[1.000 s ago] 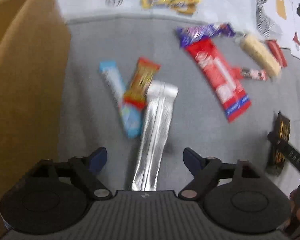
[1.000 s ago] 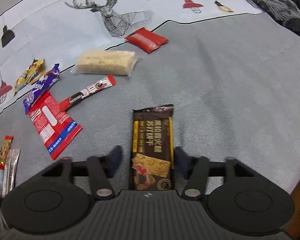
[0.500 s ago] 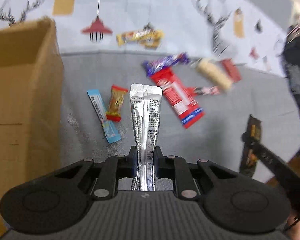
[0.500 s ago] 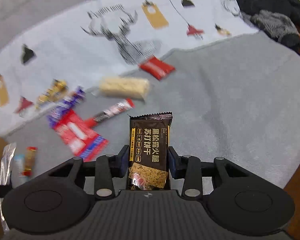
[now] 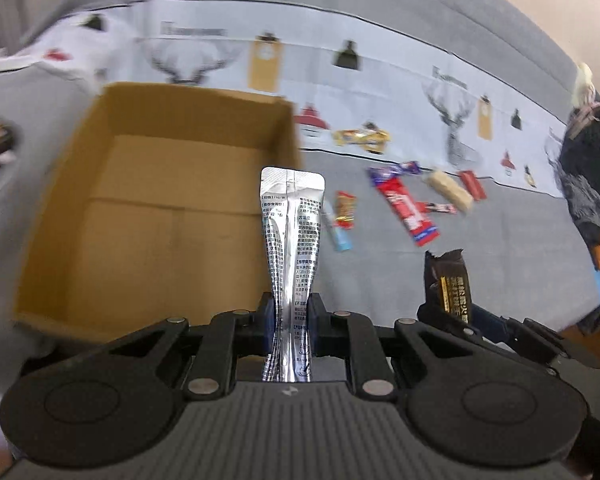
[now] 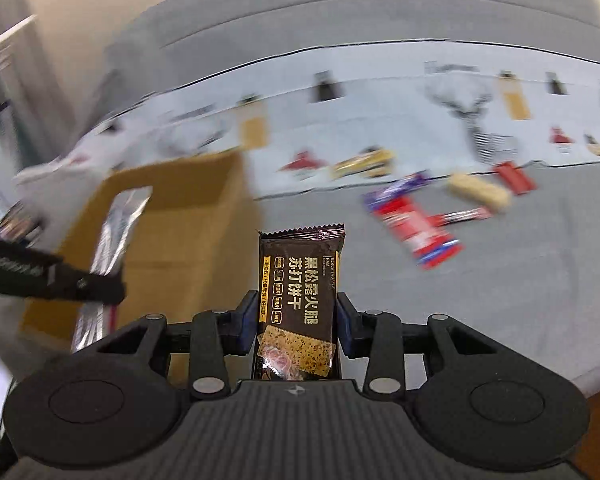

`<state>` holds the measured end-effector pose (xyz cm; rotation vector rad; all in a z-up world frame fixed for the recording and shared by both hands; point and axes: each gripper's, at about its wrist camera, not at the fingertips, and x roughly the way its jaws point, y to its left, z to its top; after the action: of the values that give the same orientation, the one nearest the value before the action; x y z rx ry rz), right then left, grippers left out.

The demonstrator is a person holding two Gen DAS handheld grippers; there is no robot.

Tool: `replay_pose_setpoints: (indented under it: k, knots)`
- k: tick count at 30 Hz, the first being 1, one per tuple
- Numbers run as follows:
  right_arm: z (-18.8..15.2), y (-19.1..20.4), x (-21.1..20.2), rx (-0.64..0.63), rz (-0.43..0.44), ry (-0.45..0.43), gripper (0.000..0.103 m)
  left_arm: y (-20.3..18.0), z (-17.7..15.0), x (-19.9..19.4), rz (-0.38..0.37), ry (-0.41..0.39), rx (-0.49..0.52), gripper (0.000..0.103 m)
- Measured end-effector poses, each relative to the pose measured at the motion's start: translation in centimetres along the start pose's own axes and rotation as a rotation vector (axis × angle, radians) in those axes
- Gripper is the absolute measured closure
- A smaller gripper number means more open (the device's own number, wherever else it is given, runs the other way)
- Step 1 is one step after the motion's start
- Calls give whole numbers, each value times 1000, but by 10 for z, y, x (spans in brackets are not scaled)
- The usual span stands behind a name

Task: Organize snacks
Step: 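Carry the silver pack and dark biscuit packet over the box with both tools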

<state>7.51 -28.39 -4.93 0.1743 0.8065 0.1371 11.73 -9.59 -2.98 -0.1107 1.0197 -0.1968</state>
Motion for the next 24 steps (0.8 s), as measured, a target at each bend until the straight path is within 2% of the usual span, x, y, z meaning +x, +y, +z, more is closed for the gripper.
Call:
replay_pose_setpoints:
  k: [5, 9, 16, 24]
  knots:
    - [-18, 59, -16, -79, 44, 28, 62, 48, -38, -42, 6, -39, -56, 85]
    - [-28, 88, -28, -129, 44, 38, 62, 67, -58, -59, -3, -69, -78, 85]
    - [-37, 107, -50, -174, 2, 2, 62, 81, -76, -80, -38, -126, -97, 85]
    - [-41, 116, -59, -201, -9, -12, 62, 84, -81, -89, -56, -151, -107, 85]
